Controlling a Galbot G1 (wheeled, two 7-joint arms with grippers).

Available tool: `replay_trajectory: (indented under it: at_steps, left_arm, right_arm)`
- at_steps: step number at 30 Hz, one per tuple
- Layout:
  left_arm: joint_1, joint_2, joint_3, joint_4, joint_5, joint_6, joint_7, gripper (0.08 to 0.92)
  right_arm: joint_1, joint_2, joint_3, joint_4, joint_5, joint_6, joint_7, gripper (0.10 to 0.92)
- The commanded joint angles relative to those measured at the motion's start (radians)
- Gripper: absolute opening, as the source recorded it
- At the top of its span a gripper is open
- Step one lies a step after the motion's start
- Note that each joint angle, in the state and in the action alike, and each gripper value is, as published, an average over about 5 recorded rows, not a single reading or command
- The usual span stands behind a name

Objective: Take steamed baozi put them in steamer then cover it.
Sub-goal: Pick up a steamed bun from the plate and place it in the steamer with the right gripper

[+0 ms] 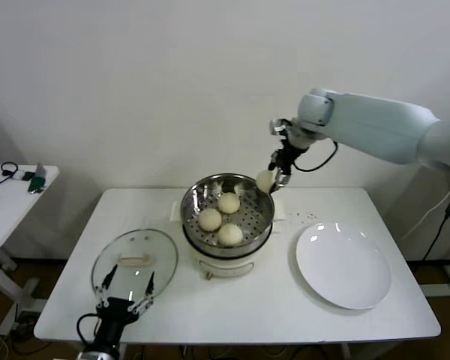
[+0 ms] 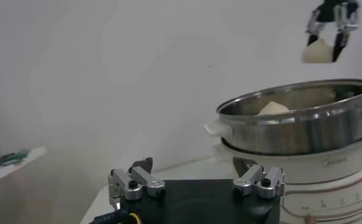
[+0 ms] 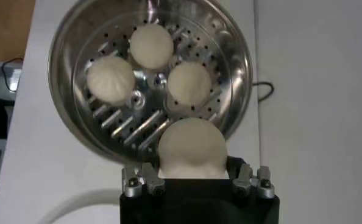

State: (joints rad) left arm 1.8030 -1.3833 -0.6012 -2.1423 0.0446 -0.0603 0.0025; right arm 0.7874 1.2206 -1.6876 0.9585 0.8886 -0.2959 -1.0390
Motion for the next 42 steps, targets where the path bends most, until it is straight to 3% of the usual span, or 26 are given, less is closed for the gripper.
replay_trajectory:
  at_steps: [1,29,37,42]
  left_arm:
    - [-0.009,0.017,0.001,-0.005,-0.014,0.002,0.0,0.823]
    - [-0.024,0.036,-0.012,0.013,-0.037,0.006,0.0,0.823]
    - [-0.017,0.039,-0.016,0.011,-0.037,0.002,0.0,0.823]
    - [-0.019,0.038,-0.015,0.01,-0.037,0.001,0.0,0.823]
  right_arm:
    - [0.013,0.18,-0.123,-0.021,0.118,-0.024,0.022,0.696]
    - [-0.142,0.18,-0.117,-0.046,-0.011,-0.029,0.065,0.707]
    - [-0.116,0.163,-0.102,-0.034,-0.007,-0.028,0.071,0.814]
    - [-0.077,0.122,-0.081,-0.012,0.024,-0.022,0.048,0.822]
